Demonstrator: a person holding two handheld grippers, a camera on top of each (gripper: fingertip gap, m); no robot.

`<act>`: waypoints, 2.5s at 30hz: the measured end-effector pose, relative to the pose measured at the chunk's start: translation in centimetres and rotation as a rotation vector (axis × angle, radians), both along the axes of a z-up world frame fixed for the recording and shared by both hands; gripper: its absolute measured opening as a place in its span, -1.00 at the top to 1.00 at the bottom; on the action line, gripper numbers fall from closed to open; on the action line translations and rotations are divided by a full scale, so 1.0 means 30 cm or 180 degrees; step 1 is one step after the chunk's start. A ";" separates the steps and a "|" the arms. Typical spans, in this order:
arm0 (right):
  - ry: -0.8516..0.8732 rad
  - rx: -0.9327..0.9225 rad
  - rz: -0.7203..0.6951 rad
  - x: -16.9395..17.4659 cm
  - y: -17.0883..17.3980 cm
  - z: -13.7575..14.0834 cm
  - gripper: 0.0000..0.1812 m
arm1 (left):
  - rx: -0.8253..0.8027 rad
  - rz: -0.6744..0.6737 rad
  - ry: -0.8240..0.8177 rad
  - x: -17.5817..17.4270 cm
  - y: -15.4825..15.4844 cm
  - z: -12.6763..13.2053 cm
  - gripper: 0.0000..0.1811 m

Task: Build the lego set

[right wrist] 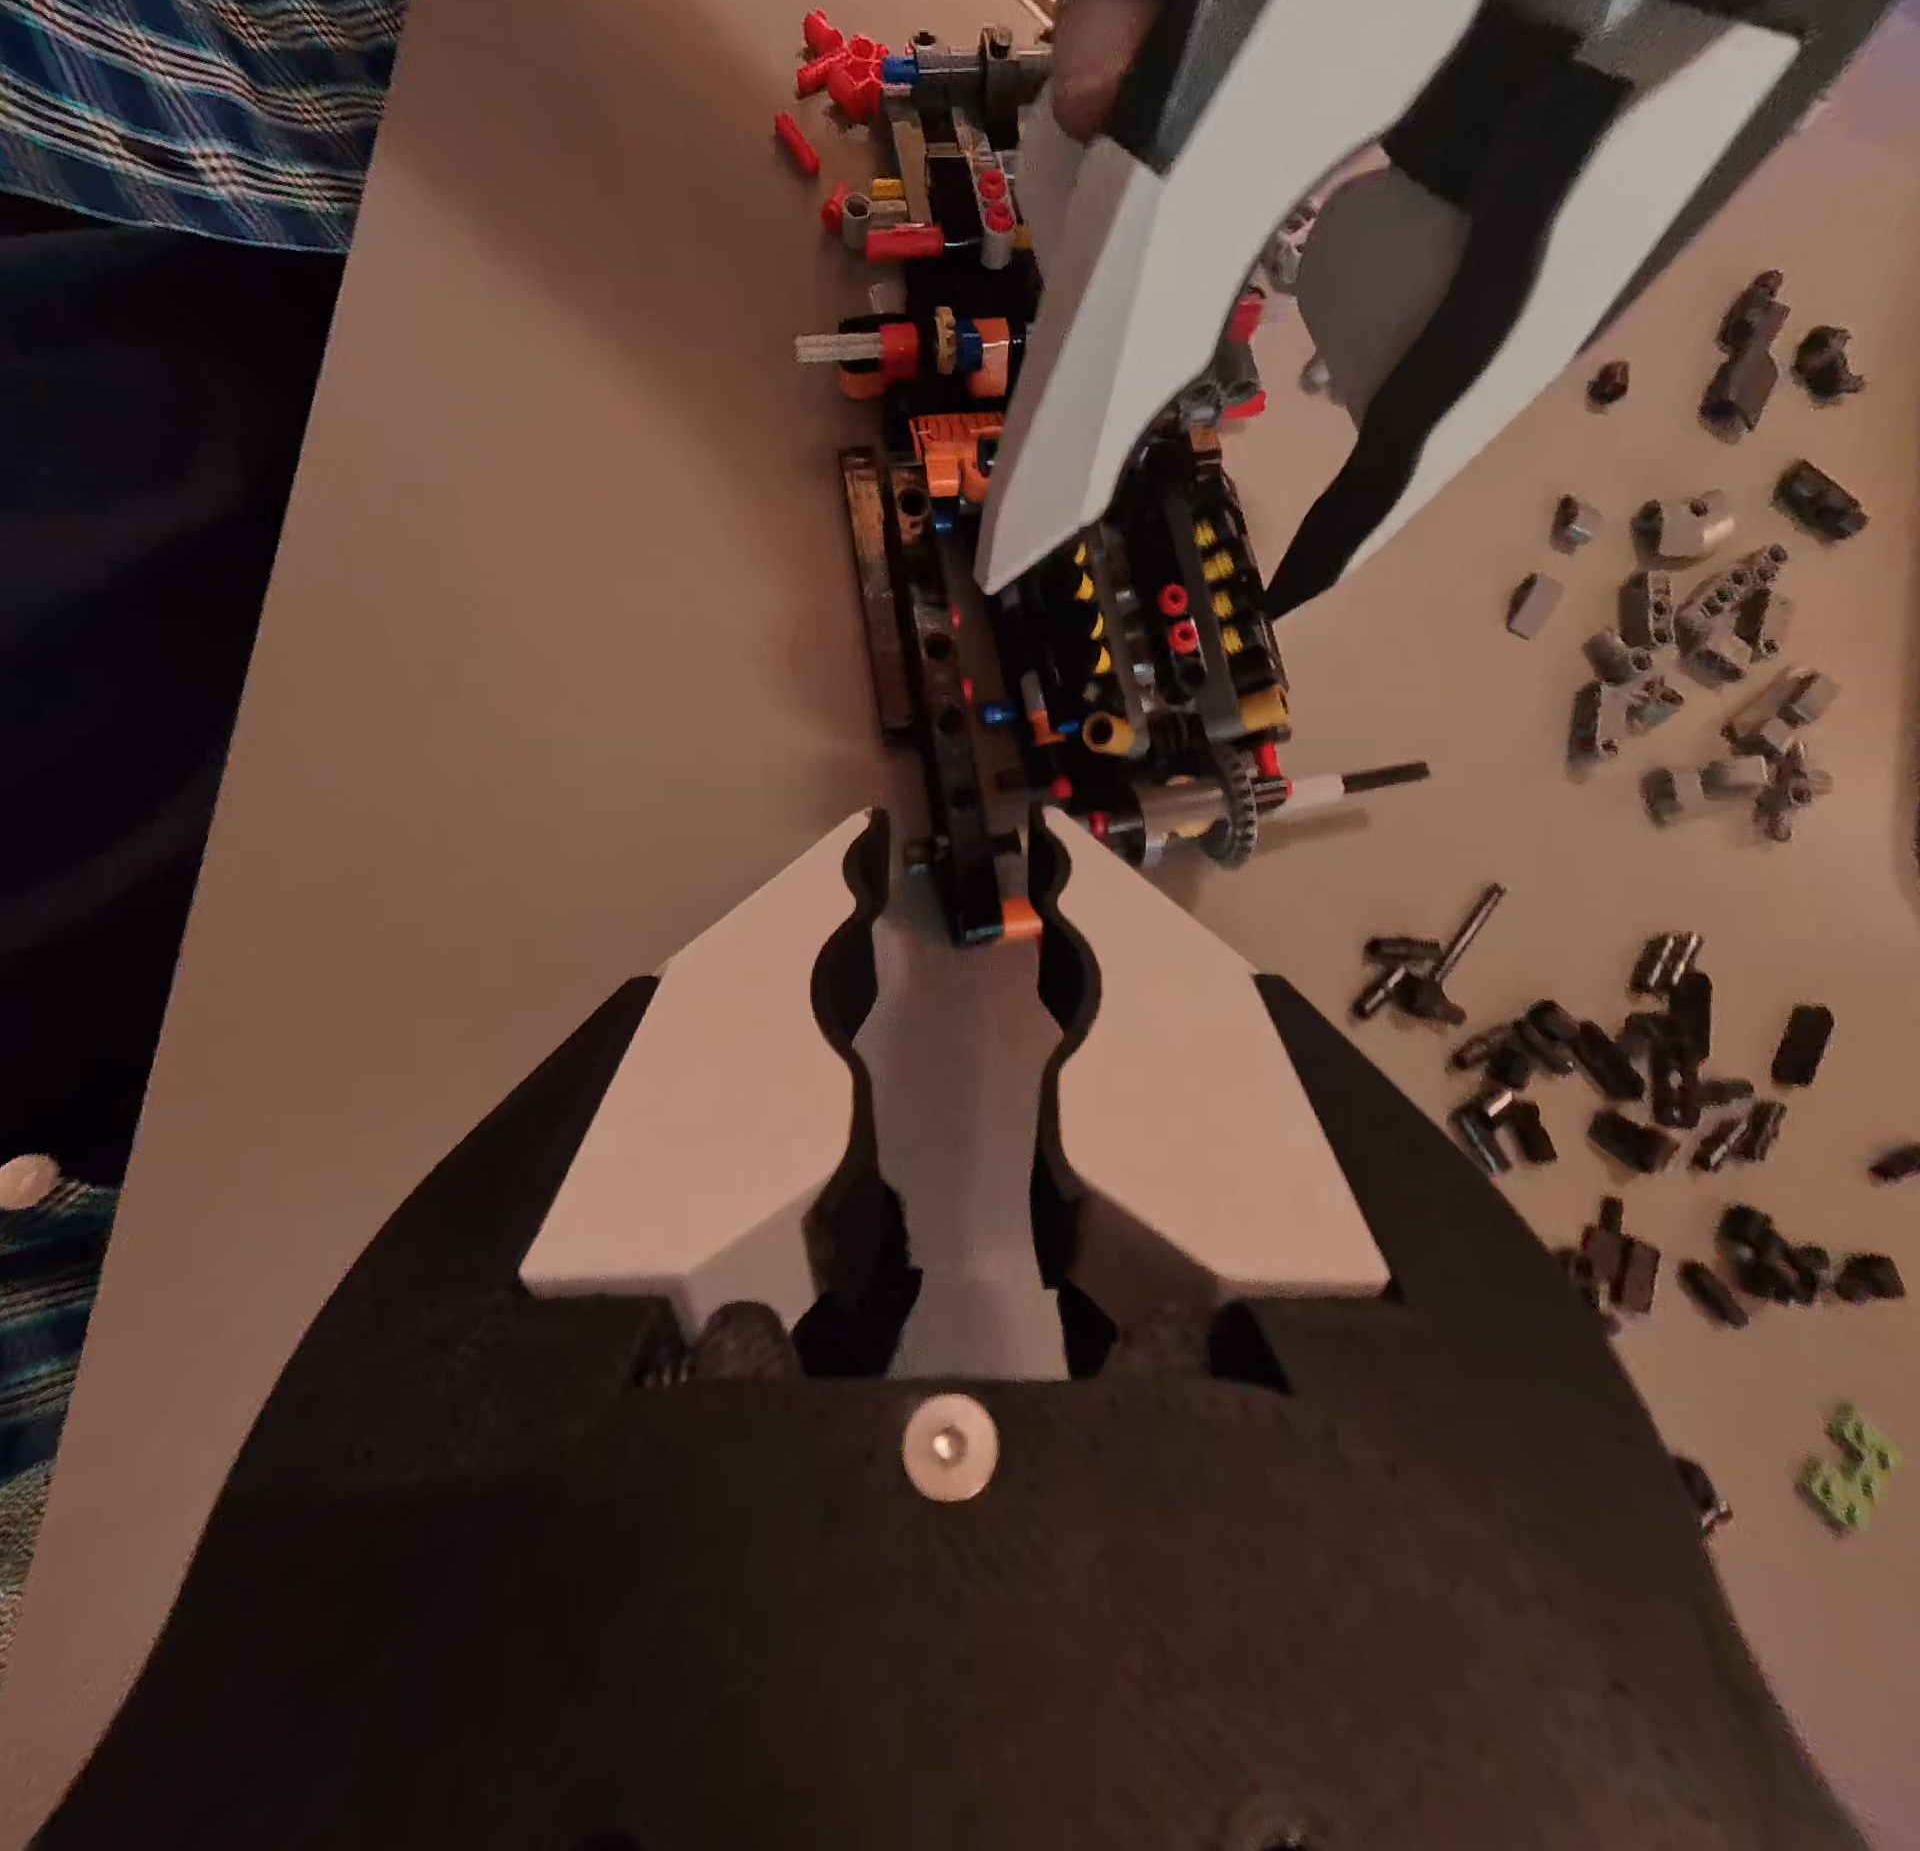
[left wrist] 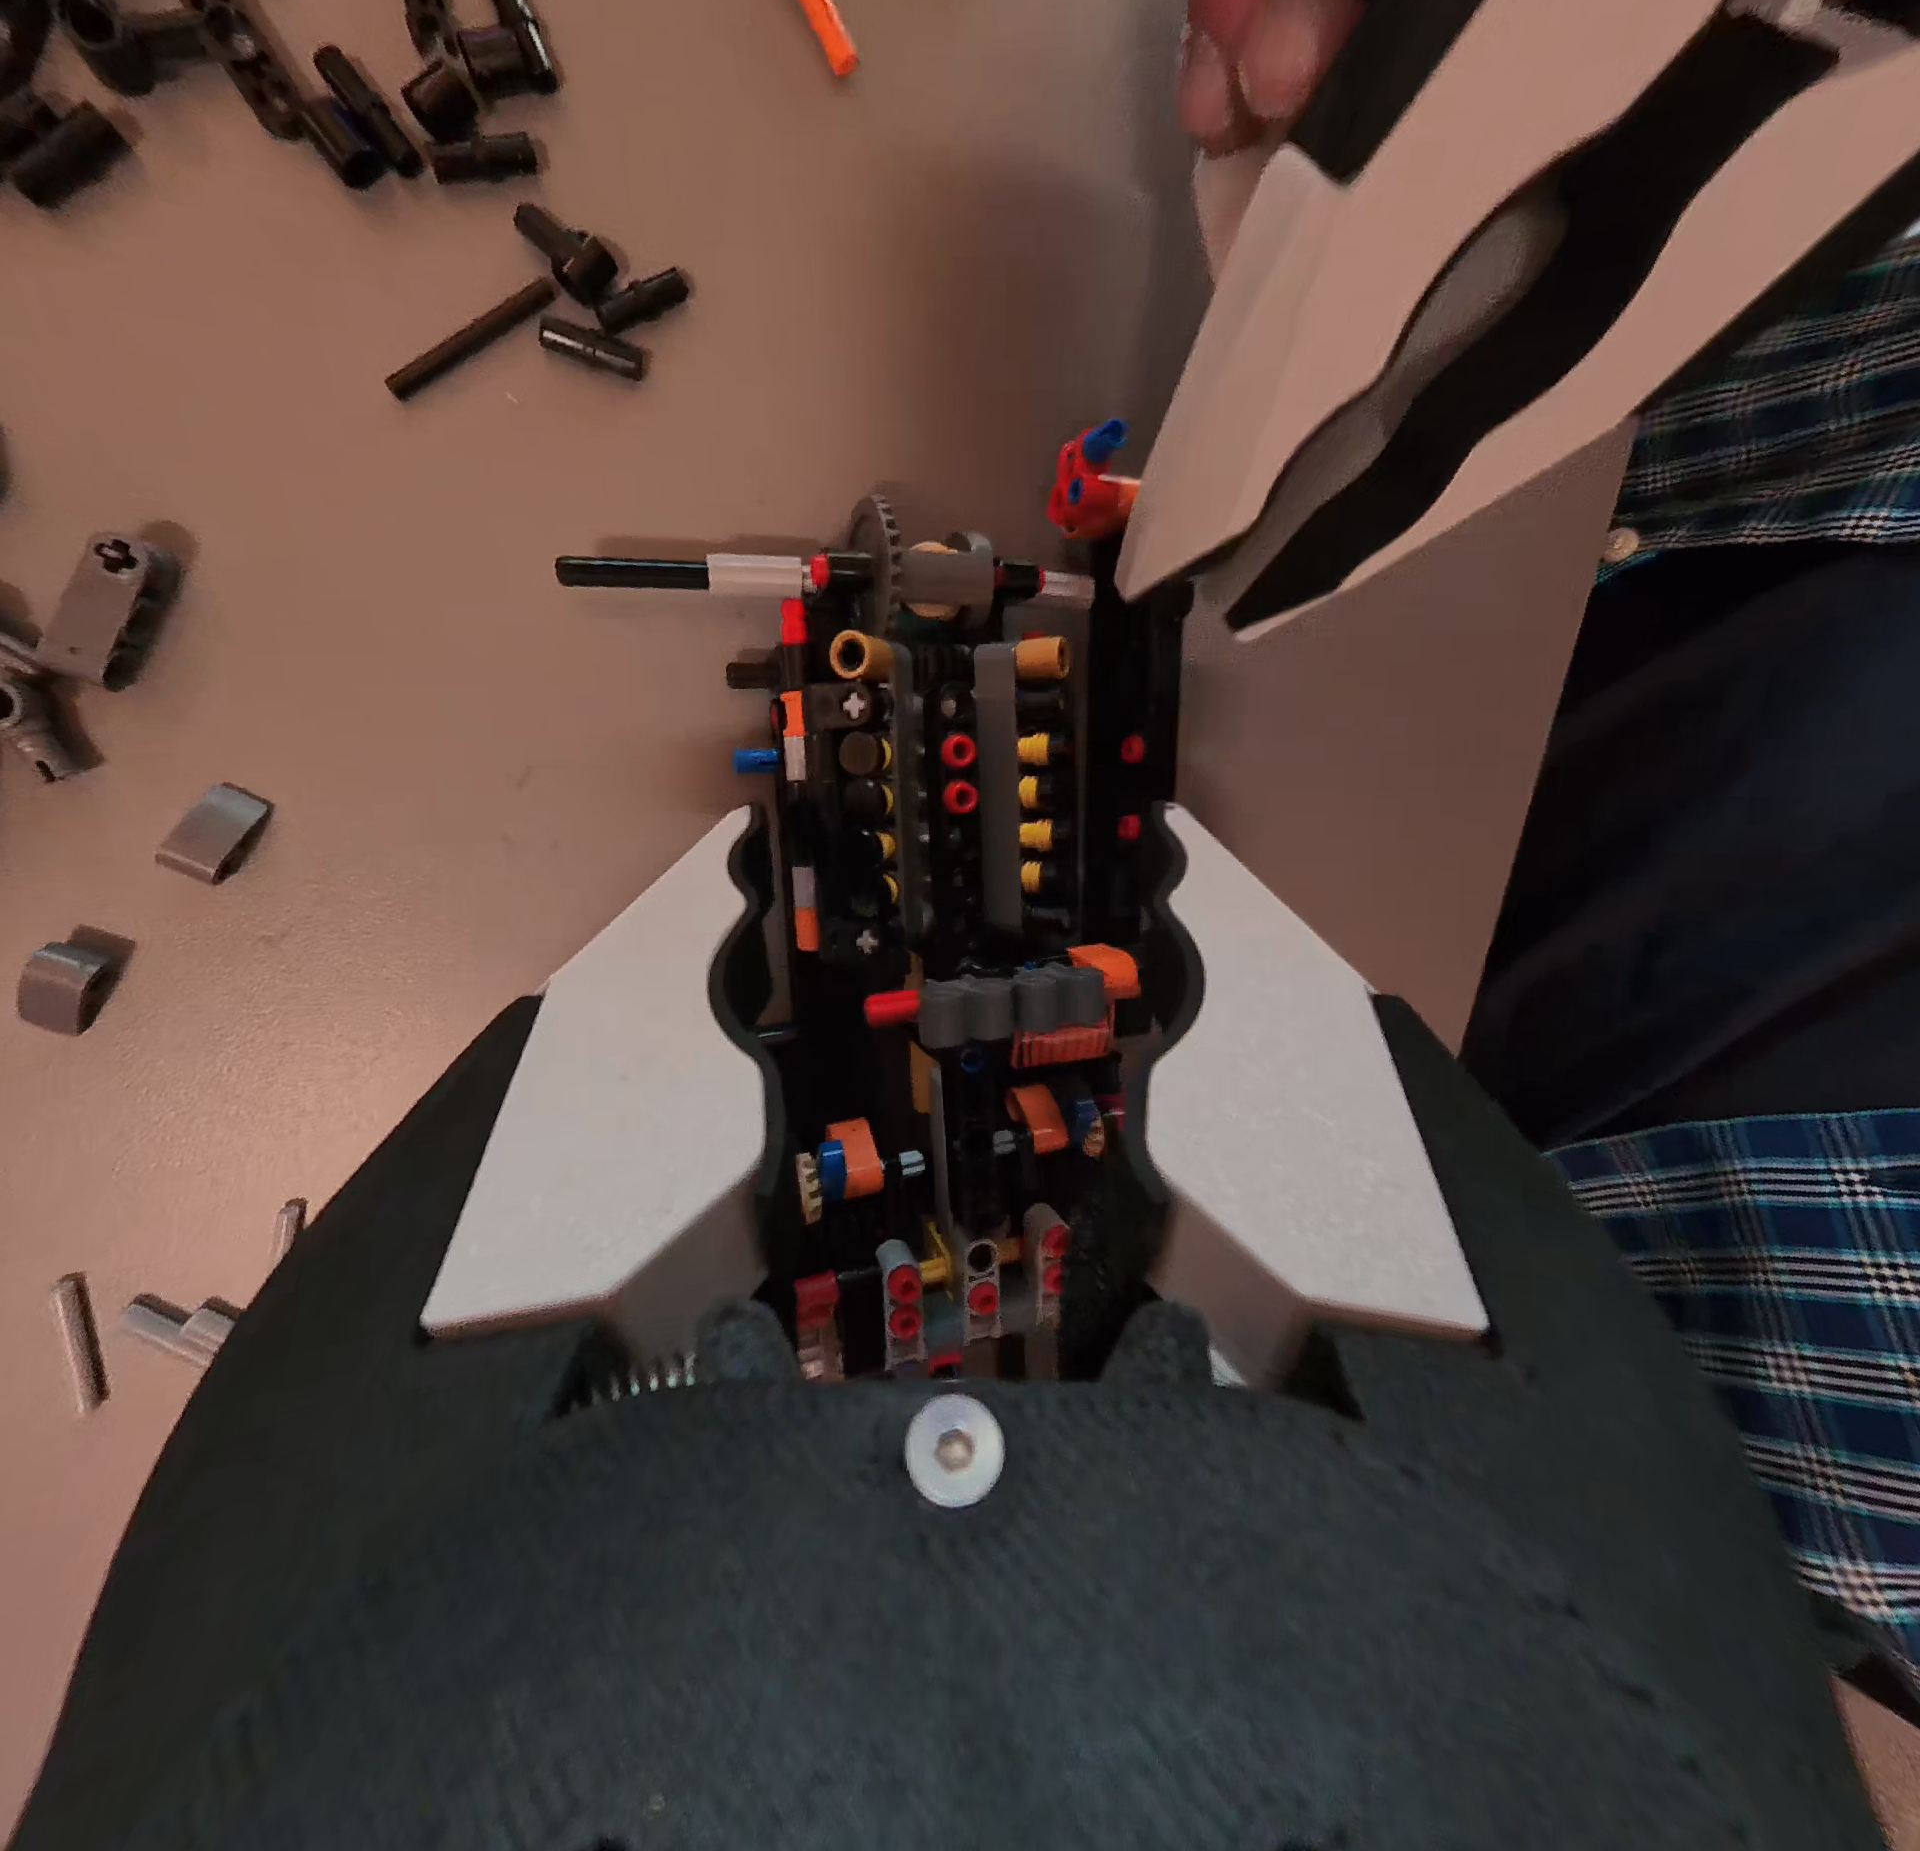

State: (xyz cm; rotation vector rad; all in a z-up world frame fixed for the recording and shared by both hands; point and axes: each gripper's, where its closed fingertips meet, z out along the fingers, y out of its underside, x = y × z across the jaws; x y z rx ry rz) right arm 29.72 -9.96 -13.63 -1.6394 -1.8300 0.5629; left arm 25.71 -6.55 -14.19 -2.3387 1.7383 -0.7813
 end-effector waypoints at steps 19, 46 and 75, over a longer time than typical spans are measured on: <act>-0.0016 -0.0176 -0.0276 0.063 0.076 -0.063 0.74 | 0.0842 -0.0013 0.0440 0.002 -0.035 -0.082 -0.04; -0.0099 -0.0147 -0.0251 0.060 0.099 -0.073 0.67 | 0.0965 0.0008 0.0388 -0.003 -0.018 -0.086 0.06; -0.0018 -0.0540 0.0371 -0.002 0.116 -0.081 0.39 | 0.1025 -0.0111 0.0280 -0.008 -0.020 -0.087 0.06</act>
